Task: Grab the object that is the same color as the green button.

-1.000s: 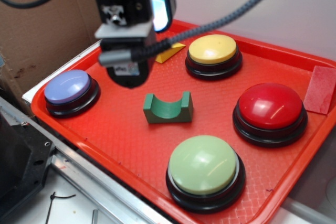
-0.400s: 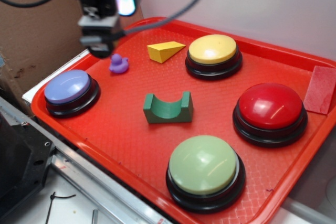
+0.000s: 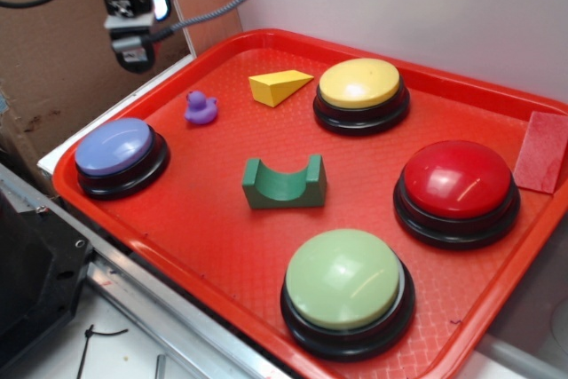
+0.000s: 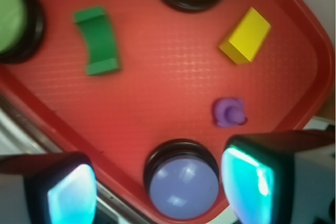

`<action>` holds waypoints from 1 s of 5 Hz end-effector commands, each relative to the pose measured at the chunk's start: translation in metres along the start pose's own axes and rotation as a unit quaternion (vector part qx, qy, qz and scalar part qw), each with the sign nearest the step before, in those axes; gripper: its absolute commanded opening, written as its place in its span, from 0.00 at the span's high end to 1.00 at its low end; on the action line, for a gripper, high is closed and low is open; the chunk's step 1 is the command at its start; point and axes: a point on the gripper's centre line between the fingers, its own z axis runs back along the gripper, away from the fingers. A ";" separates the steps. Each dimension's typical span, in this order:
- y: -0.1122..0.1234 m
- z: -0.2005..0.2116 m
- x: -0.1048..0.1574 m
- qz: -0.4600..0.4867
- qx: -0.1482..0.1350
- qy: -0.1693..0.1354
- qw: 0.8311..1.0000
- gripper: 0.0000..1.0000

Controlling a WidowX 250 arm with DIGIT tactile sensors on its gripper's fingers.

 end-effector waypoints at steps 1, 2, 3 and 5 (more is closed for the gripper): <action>-0.022 -0.016 0.035 -0.015 -0.021 -0.010 1.000 0.00; -0.048 -0.044 0.035 -0.036 -0.037 0.026 0.998 0.00; -0.067 -0.067 0.032 -0.047 -0.036 0.056 0.997 0.00; -0.072 -0.092 0.034 -0.045 -0.022 0.063 0.997 0.00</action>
